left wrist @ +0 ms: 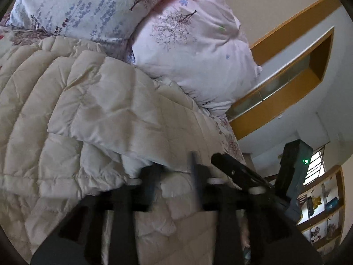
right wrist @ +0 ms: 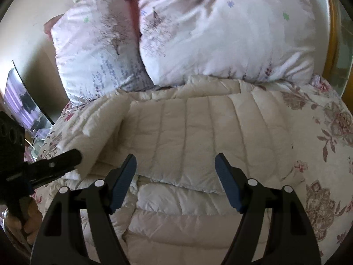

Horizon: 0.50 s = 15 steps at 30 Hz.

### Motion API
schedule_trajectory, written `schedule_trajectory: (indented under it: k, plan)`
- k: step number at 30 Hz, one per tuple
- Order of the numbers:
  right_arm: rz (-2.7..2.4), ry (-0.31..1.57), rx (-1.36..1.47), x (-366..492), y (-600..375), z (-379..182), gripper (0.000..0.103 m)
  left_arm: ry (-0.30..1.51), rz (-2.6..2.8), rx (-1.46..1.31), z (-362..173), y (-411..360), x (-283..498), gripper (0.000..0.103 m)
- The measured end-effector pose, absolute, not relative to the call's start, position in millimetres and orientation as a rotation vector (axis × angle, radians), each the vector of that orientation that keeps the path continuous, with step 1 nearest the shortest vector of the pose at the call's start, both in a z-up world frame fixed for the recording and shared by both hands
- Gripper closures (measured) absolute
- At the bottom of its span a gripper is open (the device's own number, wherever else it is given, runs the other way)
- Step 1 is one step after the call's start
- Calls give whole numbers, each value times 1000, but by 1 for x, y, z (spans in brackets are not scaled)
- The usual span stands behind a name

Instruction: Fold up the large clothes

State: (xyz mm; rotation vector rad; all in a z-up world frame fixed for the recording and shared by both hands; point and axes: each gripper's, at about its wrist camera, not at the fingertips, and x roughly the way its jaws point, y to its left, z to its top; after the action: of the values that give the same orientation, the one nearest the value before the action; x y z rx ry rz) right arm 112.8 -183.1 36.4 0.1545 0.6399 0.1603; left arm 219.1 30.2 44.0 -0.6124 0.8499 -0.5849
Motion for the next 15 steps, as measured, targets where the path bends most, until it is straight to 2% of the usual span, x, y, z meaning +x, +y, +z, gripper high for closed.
schedule_trajectory:
  k: [2,6,9,15]
  plan:
    - [192,620,111,108,-171,41,29,786,-583,-630,52,55,205,33]
    - [267,582,-36,100,-130,46,29,721,-500,-682,54,104,192,33]
    - [314,566,-163,95,-91,44,29,742,-372,-731,36,147,188,33]
    - [332,488,-474,90,-5,24,30,801,-304,-752,14,162,192,33]
